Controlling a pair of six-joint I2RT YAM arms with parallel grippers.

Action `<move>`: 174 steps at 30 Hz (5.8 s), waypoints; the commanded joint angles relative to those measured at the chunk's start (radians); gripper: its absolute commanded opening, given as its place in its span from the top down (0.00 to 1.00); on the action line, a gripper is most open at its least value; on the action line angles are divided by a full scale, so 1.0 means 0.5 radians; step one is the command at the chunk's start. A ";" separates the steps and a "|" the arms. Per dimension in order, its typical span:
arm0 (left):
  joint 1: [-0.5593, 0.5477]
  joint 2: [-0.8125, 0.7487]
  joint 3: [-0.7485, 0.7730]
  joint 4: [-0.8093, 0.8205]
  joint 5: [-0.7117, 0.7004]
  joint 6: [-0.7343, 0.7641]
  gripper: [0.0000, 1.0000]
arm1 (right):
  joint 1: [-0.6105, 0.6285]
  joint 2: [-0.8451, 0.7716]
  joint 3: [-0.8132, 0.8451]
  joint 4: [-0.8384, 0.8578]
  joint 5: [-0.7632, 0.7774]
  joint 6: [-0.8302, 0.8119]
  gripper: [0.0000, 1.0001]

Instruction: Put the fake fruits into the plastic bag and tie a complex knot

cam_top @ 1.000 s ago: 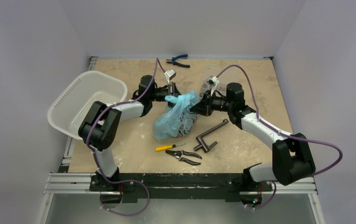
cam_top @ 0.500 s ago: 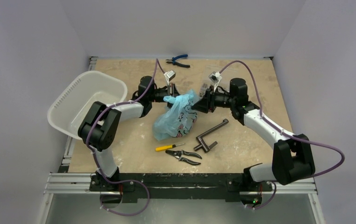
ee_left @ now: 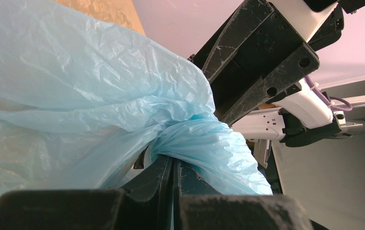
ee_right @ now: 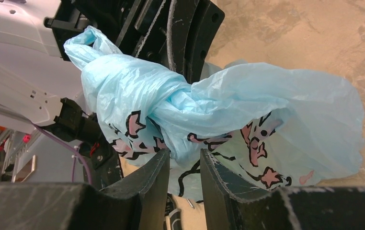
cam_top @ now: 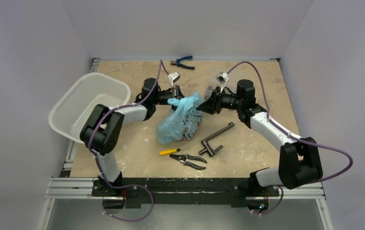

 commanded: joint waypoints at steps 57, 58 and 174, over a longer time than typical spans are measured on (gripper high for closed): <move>-0.168 -0.976 0.751 -2.876 -1.237 4.301 0.28 | 0.095 0.086 0.385 -0.697 0.178 -0.762 1.00; -0.196 -0.975 0.747 -2.876 -1.249 4.329 0.27 | 0.101 0.082 0.387 -0.704 0.192 -0.766 1.00; 0.525 -1.086 -0.162 -2.549 -1.637 3.074 1.00 | -0.874 -0.130 -0.113 -1.165 1.576 -2.130 1.00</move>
